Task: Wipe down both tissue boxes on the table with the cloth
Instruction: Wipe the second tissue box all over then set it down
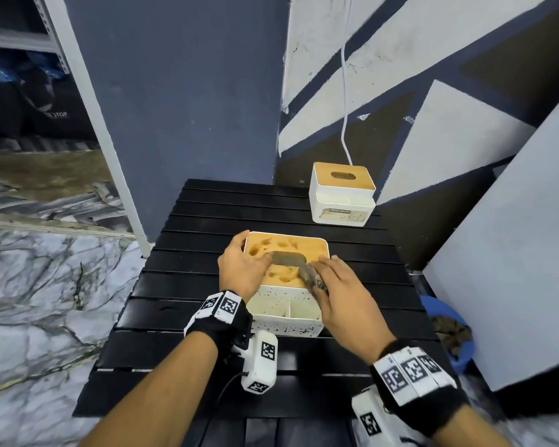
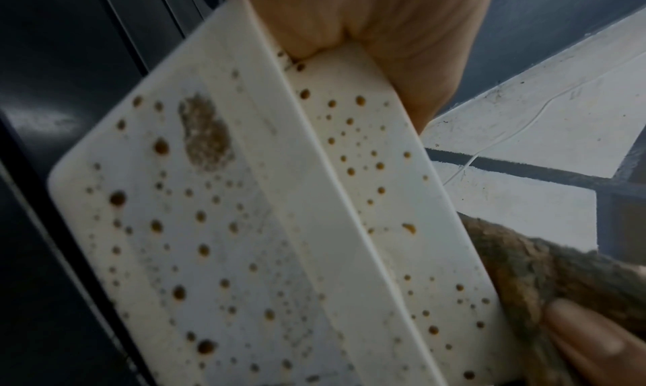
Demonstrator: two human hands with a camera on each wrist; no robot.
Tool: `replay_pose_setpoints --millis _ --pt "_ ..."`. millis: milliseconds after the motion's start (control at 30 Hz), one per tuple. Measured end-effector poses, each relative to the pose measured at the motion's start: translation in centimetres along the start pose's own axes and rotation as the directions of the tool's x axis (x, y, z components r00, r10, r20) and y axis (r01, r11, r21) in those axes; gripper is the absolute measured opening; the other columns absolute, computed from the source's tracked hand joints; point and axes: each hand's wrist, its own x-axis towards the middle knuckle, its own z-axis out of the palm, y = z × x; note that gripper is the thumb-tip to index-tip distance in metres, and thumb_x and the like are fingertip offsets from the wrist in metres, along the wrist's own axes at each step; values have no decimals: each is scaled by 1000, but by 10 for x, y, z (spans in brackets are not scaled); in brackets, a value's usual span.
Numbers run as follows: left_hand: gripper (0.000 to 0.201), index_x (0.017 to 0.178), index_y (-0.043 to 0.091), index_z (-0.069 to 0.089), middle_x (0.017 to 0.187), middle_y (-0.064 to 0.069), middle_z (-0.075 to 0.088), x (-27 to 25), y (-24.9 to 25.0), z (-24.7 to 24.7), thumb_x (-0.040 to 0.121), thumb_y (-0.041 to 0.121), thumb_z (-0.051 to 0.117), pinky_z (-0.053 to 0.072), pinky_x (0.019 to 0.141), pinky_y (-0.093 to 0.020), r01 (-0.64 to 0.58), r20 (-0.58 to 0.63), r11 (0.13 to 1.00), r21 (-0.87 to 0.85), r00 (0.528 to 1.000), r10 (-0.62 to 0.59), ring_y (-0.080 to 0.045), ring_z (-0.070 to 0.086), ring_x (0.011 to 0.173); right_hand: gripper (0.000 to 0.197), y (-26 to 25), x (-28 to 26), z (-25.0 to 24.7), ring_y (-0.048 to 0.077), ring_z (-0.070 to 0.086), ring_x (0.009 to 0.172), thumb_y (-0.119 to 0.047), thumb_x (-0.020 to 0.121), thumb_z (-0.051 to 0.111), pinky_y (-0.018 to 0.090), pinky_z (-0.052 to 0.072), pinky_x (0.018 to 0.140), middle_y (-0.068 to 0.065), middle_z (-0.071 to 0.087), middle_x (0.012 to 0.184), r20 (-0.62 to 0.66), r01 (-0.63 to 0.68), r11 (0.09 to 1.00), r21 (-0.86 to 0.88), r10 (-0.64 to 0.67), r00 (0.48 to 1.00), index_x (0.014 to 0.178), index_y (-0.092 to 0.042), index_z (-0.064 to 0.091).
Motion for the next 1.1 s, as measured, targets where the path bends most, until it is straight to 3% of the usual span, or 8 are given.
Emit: replay_pose_setpoints --millis 133,233,367,500,600,767,900,1100 --pt "61 136 16 55 90 13 64 1 0 -2 81 20 81 51 85 -24 -4 6 1000 4 1000 4 -8 63 86 45 5 43 0 18 22 142 -17 96 44 27 20 113 3 33 150 38 -94 995 34 93 995 141 -14 37" --pt "60 135 17 55 92 11 65 -1 2 -2 81 20 80 47 83 -21 -7 -2 1000 -1 1000 7 -7 61 85 46 11 81 4 20 26 139 -18 96 44 35 26 114 6 34 149 65 -182 982 43 179 982 140 -13 37" --pt "62 137 16 53 102 3 67 -3 3 0 81 21 80 44 82 -19 -8 -32 1000 -24 999 7 -10 59 91 43 9 74 5 20 25 140 -19 97 44 29 19 115 6 35 149 43 -149 986 69 146 988 139 -13 39" --pt "66 139 14 52 114 -1 69 -4 3 1 80 24 81 48 98 -30 -3 -40 1000 -14 999 2 -18 60 110 38 1 24 4 15 27 137 -17 97 45 12 8 109 1 41 143 -44 -15 997 75 19 999 134 -13 46" --pt "56 132 15 57 101 3 67 -4 4 0 81 20 80 44 83 -20 -2 -38 1000 -16 999 2 -13 61 96 42 0 4 7 14 22 141 -23 98 46 12 4 110 -1 36 148 -43 -12 999 53 14 999 139 -16 42" --pt "56 129 16 59 86 14 63 -5 5 -2 79 19 82 50 90 -25 -6 -24 1000 -13 1000 6 -13 63 92 35 3 45 3 20 29 137 -14 97 44 15 7 110 5 44 141 -9 -55 995 88 56 998 132 -11 47" --pt "59 132 17 57 94 6 67 -7 5 -2 79 20 82 49 88 -24 -7 -32 1000 -29 999 7 -16 65 95 40 11 86 8 20 30 136 -20 96 45 29 24 111 6 40 144 42 -173 979 104 170 985 135 -13 42" --pt "58 134 16 55 101 3 65 -10 7 -2 82 17 79 41 83 -20 -5 -35 999 -38 999 4 -4 54 84 44 9 49 10 16 16 144 -22 98 45 21 12 111 0 30 152 6 -110 987 120 110 994 140 -17 38"
